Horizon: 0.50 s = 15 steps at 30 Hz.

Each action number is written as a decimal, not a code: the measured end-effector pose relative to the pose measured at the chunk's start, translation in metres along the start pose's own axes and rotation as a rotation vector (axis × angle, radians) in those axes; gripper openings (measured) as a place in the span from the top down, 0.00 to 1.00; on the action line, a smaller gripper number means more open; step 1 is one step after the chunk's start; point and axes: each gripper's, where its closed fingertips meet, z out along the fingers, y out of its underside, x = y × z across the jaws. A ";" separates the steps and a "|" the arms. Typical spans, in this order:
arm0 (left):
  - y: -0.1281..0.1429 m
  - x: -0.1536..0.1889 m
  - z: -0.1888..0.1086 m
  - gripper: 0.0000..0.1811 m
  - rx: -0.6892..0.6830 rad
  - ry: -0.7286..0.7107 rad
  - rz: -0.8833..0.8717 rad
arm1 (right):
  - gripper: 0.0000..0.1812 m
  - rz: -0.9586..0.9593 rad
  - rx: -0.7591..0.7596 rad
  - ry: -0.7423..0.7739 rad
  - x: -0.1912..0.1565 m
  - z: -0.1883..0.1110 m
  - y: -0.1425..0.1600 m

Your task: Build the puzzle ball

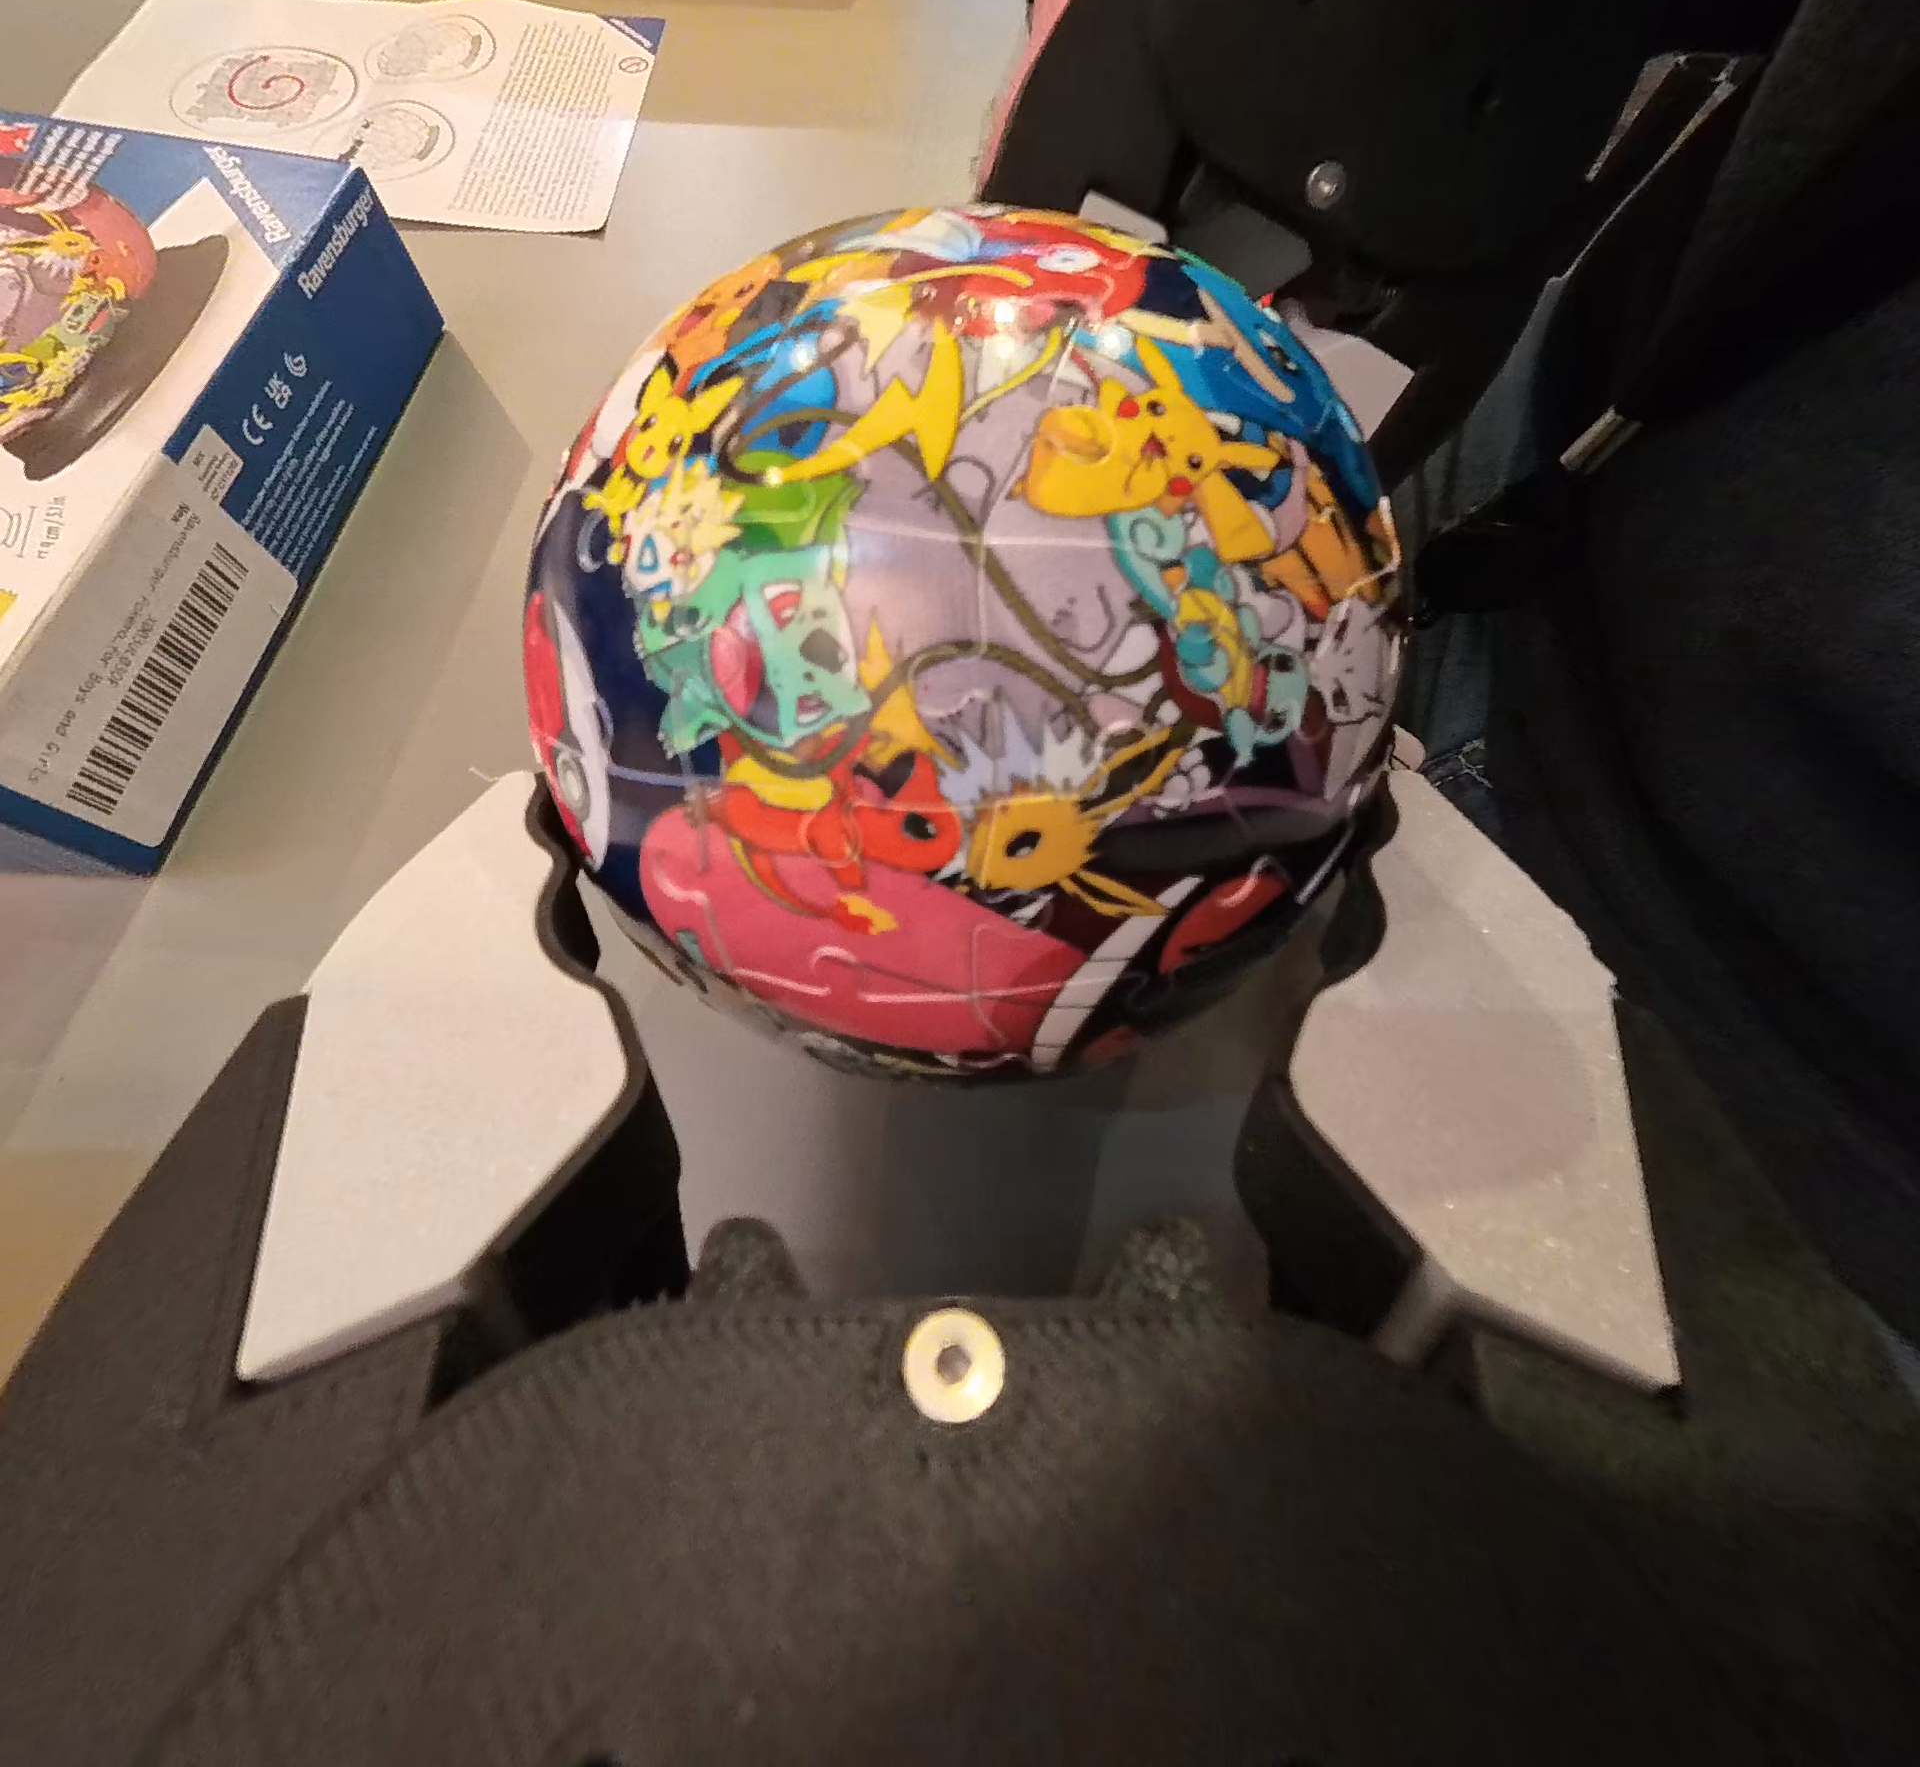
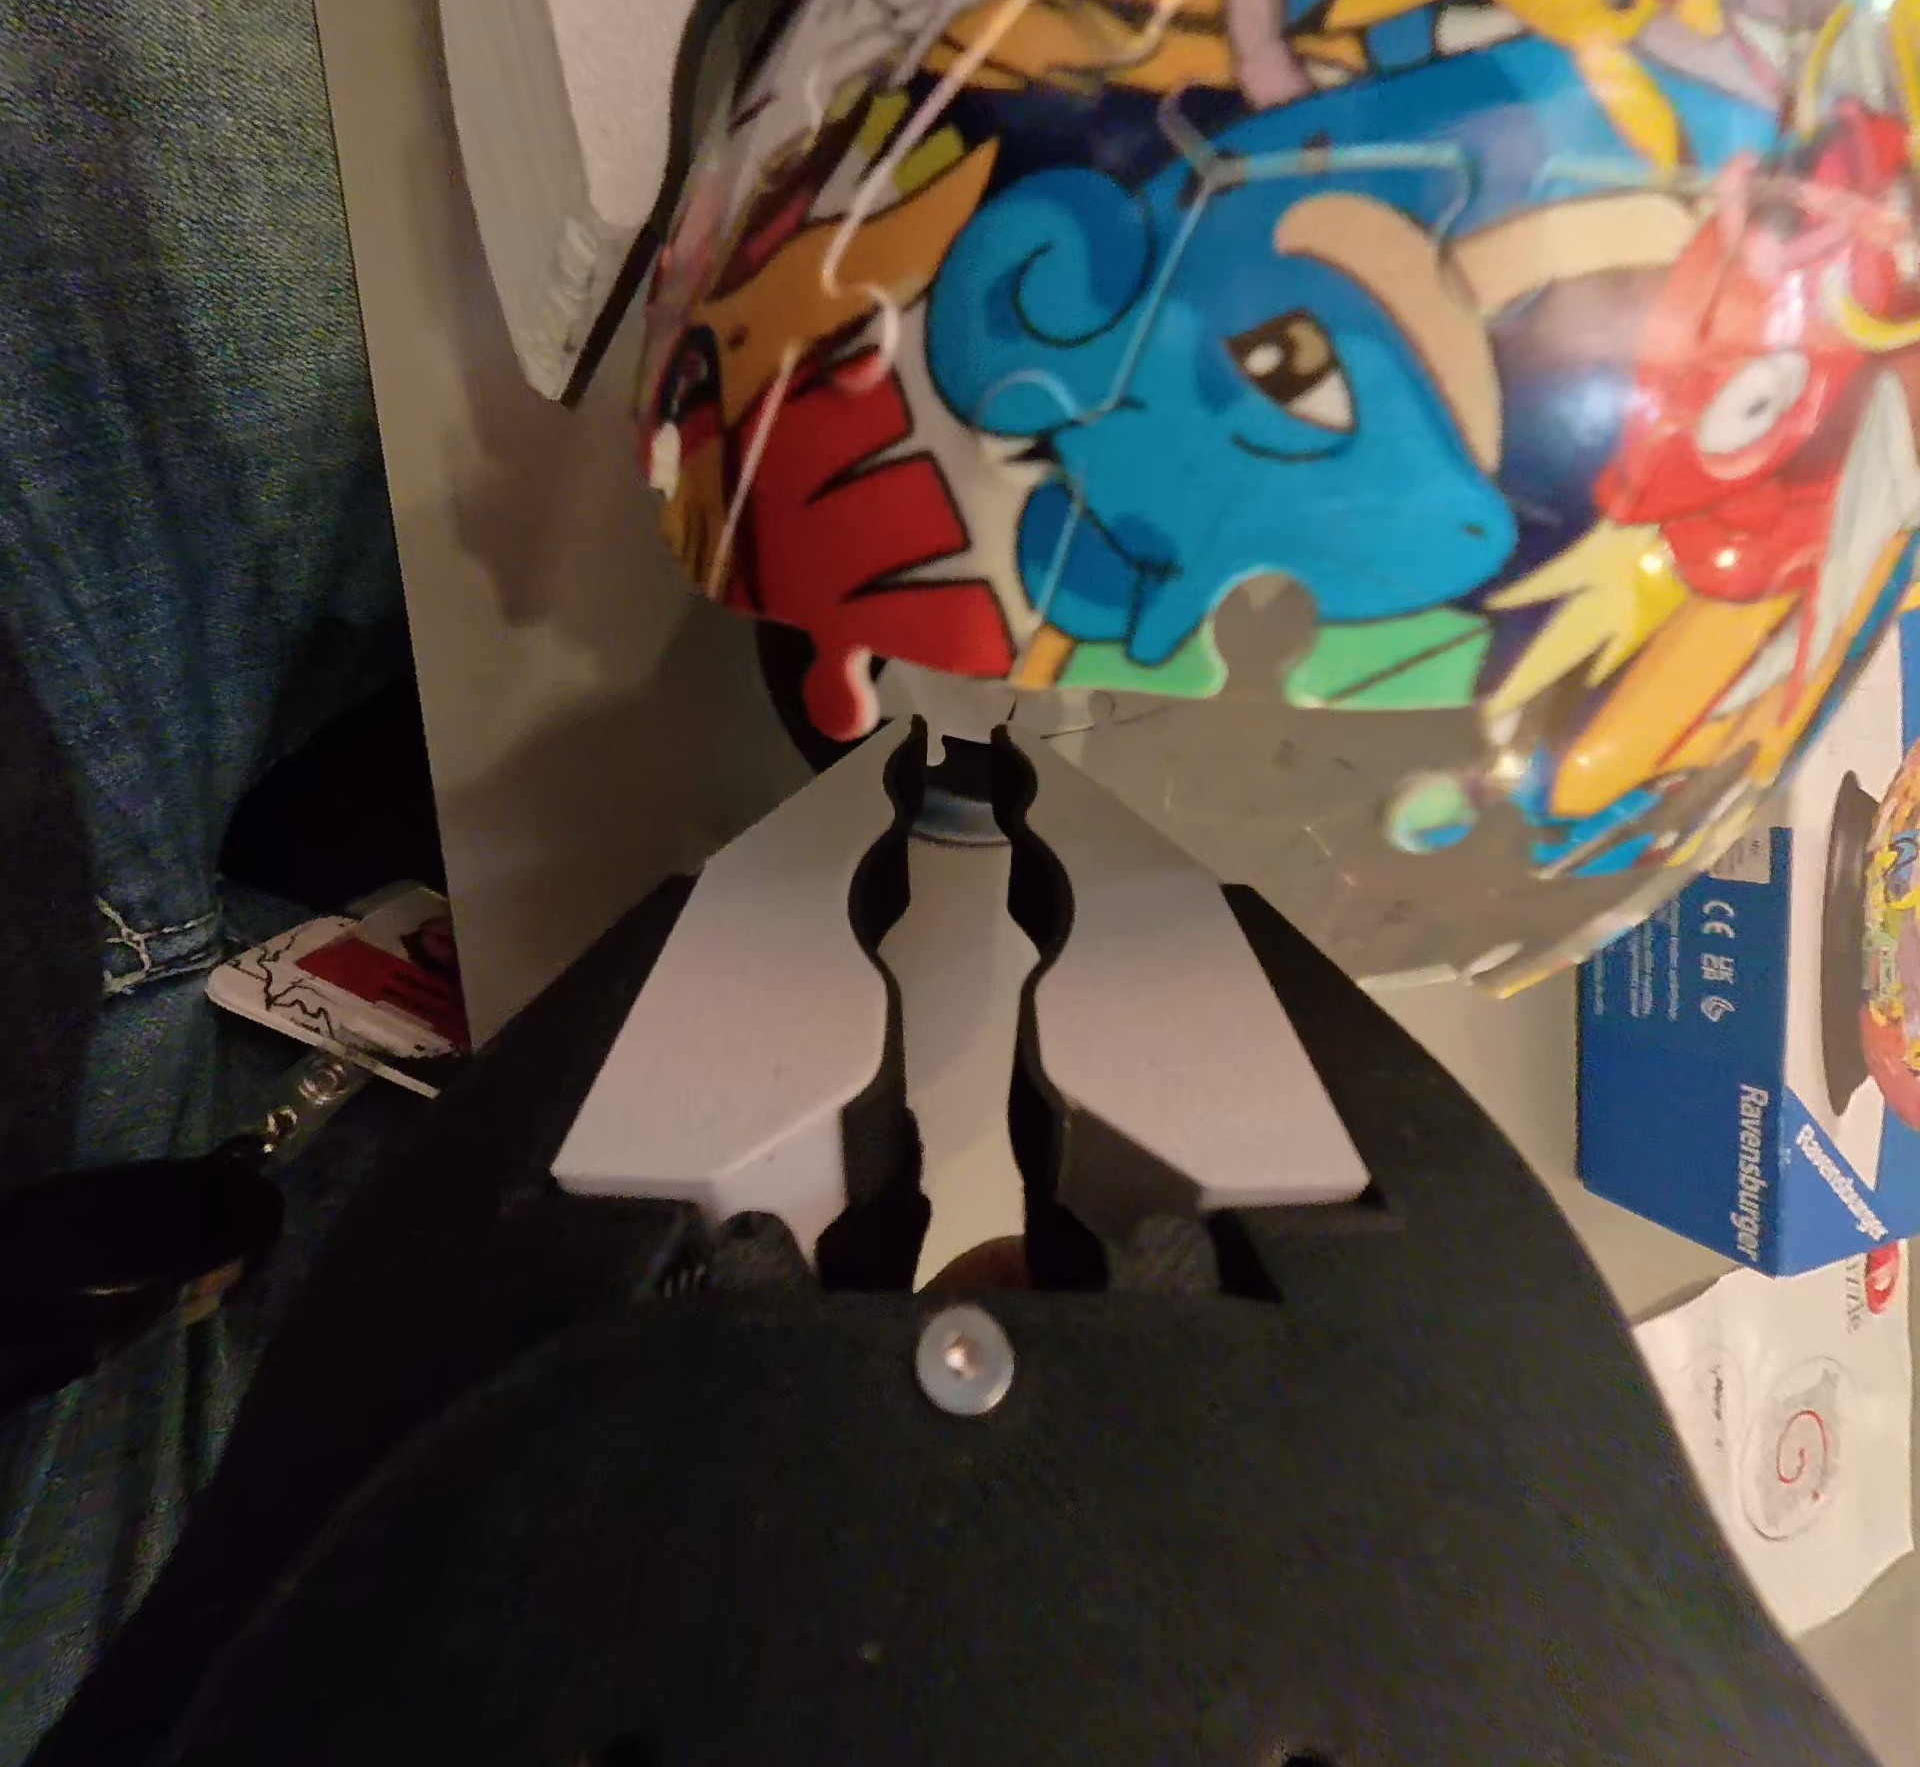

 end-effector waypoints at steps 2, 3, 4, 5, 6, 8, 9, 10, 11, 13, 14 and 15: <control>0.000 0.000 0.000 0.25 0.002 0.000 -0.001 | 0.94 -0.019 -0.016 0.015 0.002 -0.001 0.002; 0.000 0.000 0.000 0.25 0.001 0.000 0.000 | 0.94 -0.017 -0.016 0.012 0.003 -0.002 0.002; 0.000 0.000 0.000 0.25 0.001 0.000 0.000 | 0.94 -0.013 -0.014 0.007 0.002 -0.002 0.002; 0.000 0.000 0.000 0.25 0.001 0.000 0.000 | 0.94 -0.016 -0.014 0.006 0.002 -0.002 0.002; 0.000 0.000 0.000 0.25 0.000 0.000 0.000 | 0.94 -0.023 -0.010 0.006 0.001 -0.003 0.001; 0.000 0.000 0.000 0.25 0.001 0.000 -0.001 | 0.94 -0.005 0.018 -0.013 -0.002 -0.004 -0.005; 0.000 0.000 0.000 0.25 0.002 0.000 -0.002 | 0.93 0.006 0.030 -0.017 -0.002 -0.003 -0.006; 0.000 0.000 0.000 0.25 0.002 0.001 -0.002 | 0.93 0.008 0.034 -0.017 -0.001 -0.002 -0.007; 0.000 0.000 0.000 0.25 0.002 0.001 -0.002 | 0.92 0.015 0.047 -0.013 -0.001 -0.001 -0.010; 0.000 0.000 0.000 0.25 0.002 0.002 -0.001 | 0.89 0.034 0.074 -0.031 -0.002 0.001 -0.014; 0.000 0.000 0.000 0.25 0.002 0.002 0.000 | 0.88 0.028 0.089 -0.054 -0.005 0.001 -0.015; 0.000 0.000 0.000 0.25 0.002 0.003 0.000 | 0.84 0.019 0.115 -0.084 -0.009 0.000 -0.018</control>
